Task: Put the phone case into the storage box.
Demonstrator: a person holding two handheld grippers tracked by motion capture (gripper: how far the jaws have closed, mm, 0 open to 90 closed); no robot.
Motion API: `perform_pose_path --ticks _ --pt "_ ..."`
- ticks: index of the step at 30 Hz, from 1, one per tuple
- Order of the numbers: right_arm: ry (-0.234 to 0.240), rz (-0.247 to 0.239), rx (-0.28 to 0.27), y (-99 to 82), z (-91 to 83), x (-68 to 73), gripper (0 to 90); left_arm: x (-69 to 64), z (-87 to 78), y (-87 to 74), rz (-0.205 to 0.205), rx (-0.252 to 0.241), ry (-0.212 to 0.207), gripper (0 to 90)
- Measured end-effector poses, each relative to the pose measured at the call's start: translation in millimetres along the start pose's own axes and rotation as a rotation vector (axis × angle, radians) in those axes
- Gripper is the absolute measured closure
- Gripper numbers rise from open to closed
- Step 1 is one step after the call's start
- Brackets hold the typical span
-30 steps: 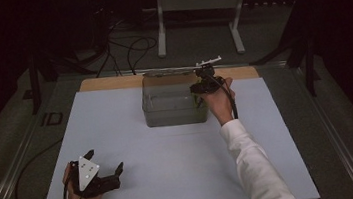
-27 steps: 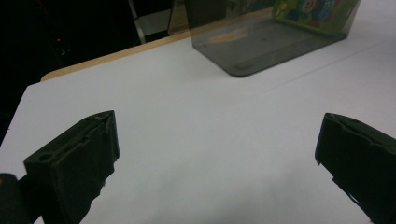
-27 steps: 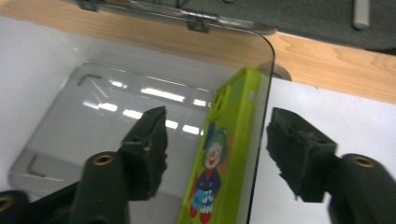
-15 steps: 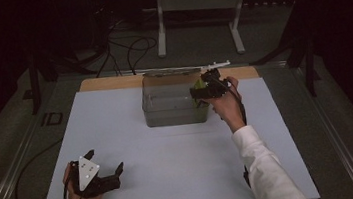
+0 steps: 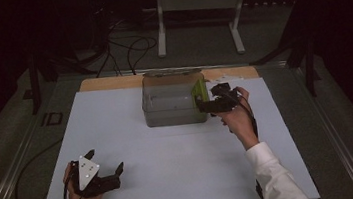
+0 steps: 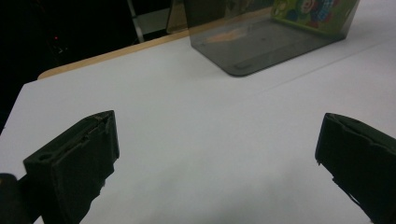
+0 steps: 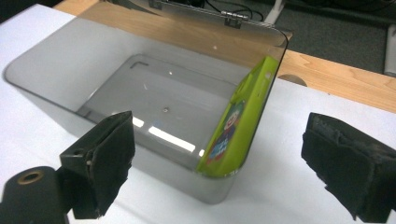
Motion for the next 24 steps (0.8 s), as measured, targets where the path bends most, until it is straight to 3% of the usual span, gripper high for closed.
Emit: perform_pose_path --ticks 11,17,24 --pt "-0.009 0.01 -0.067 -31.5 -33.7 1.0 9.1 0.6 0.5 0.3 -0.011 0.0 -0.003 0.0" --pt "-0.024 0.034 -0.043 -51.2 -47.5 1.3 8.8 0.6 0.8 0.3 -0.013 0.002 -0.006 0.0" --pt "-0.082 -0.014 -0.026 -73.6 -65.4 0.7 8.8 2.1 -0.1 1.4 -0.026 -0.003 -0.012 0.0"
Point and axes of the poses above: each handheld gripper's, and its own axes: z roughly forward along the jaws, y roughly out of its top, x roughly to its left, the point moved 8 cm from there along z, roughly forward along the jaws, and after that the axes turned 9 degrees about -z, right-handed, at the moved point
